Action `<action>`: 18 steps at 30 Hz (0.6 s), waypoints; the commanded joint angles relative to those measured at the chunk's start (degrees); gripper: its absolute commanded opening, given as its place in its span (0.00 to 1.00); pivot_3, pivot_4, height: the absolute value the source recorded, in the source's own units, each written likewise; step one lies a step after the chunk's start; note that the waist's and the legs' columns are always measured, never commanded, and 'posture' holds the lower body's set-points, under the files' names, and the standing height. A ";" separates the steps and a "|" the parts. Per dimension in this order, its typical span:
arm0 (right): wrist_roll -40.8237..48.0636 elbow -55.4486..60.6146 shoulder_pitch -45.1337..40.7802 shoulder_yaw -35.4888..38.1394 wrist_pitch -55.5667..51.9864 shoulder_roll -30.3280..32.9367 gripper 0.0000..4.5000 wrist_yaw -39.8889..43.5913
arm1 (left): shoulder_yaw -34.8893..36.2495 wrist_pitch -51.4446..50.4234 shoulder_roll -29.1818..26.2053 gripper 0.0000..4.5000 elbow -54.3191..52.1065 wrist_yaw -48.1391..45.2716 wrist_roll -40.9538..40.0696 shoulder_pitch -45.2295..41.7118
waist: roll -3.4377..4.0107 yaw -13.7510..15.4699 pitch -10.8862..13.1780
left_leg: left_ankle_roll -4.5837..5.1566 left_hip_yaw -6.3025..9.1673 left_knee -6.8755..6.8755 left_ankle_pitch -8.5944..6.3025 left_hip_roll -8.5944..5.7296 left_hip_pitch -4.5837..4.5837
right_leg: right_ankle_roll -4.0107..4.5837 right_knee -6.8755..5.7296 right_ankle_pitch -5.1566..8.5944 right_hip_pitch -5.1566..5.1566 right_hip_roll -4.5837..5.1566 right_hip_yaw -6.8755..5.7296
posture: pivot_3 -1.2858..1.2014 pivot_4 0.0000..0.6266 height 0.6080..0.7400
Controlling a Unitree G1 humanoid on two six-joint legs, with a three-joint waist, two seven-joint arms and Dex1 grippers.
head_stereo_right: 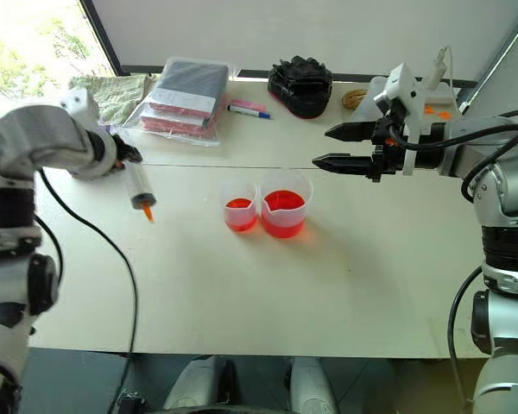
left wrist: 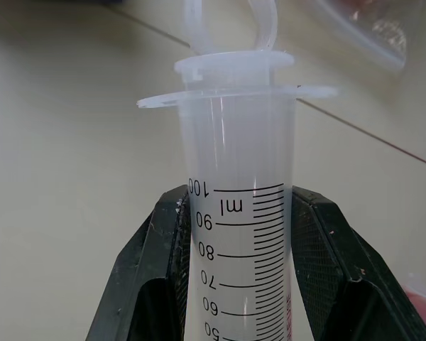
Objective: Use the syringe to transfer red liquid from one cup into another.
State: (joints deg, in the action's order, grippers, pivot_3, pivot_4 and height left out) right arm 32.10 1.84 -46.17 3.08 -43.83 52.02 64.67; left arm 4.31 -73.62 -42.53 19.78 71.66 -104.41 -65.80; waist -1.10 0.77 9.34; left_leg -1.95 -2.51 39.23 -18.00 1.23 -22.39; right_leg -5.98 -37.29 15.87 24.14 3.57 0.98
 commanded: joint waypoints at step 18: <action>8.30 18.74 11.62 14.25 -6.70 -0.82 0.77 -15.23 | -6.38 32.45 24.41 0.32 10.13 -99.75 52.39 -14.63 | -0.03 -0.17 0.02 | 0.10 -0.06 0.00 -0.03 0.00 -0.05 | -0.01 0.11 0.01 -0.03 -0.01 0.00 | 0.52 0.24 1.00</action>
State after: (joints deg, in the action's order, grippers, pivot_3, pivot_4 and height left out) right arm 39.12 18.19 -34.30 14.50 -50.23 50.66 50.71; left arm -5.14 -42.26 -18.28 30.43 -23.47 -51.32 -77.95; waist -1.13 0.60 9.35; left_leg -1.82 -2.56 39.22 -18.05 1.24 -22.46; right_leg -5.99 -37.18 15.88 24.12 3.57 0.99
